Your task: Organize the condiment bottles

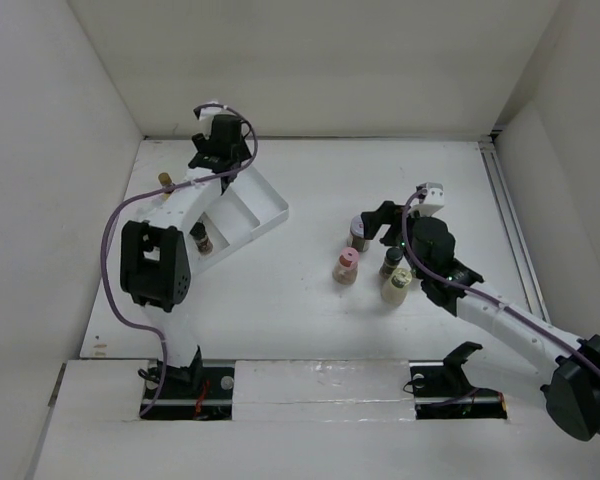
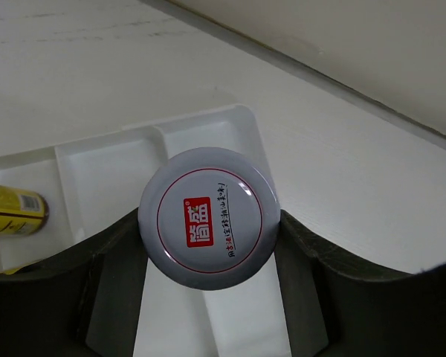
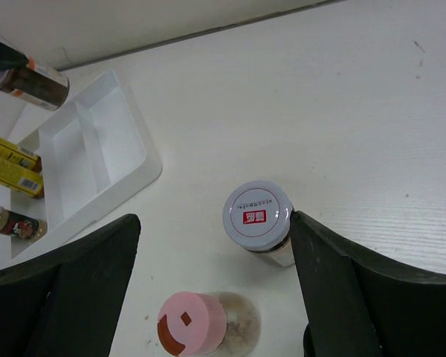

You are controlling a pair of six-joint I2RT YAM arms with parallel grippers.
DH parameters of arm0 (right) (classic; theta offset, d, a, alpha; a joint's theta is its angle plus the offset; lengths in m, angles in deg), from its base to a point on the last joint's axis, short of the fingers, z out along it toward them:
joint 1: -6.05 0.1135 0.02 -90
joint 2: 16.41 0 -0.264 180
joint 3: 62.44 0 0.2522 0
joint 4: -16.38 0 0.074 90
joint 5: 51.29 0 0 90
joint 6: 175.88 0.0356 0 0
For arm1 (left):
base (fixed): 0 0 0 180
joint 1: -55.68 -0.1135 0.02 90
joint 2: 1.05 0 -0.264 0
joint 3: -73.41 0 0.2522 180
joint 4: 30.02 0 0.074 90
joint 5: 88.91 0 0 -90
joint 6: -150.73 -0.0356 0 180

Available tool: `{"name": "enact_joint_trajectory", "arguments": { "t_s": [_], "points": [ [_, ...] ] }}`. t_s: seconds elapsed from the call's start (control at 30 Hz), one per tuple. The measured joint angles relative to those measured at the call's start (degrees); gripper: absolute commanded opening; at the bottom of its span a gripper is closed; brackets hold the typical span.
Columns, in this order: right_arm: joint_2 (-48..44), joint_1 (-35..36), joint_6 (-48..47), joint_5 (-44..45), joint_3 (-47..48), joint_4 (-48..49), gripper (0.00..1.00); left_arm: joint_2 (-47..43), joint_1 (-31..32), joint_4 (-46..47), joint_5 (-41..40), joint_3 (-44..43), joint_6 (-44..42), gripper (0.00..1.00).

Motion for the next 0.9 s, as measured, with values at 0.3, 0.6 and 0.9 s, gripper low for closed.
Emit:
{"name": "enact_joint_trajectory", "arguments": {
  "t_s": [0.3, 0.6, 0.9],
  "points": [
    [0.35, 0.0, -0.09, -0.42, 0.02, 0.11, 0.87, 10.14, -1.05, -1.36, 0.63, -5.07, -0.24, 0.34],
    [0.35, 0.0, -0.09, -0.39, 0.02, 0.07, 0.87, 18.36, -0.87, -3.23, 1.33, -10.78, -1.44, 0.43],
    [0.37, 0.0, -0.11, -0.39, 0.02, 0.07, 0.93, 17.59, -0.87, -0.7, -0.37, -10.88, -2.32, 0.77]
  ]
}}
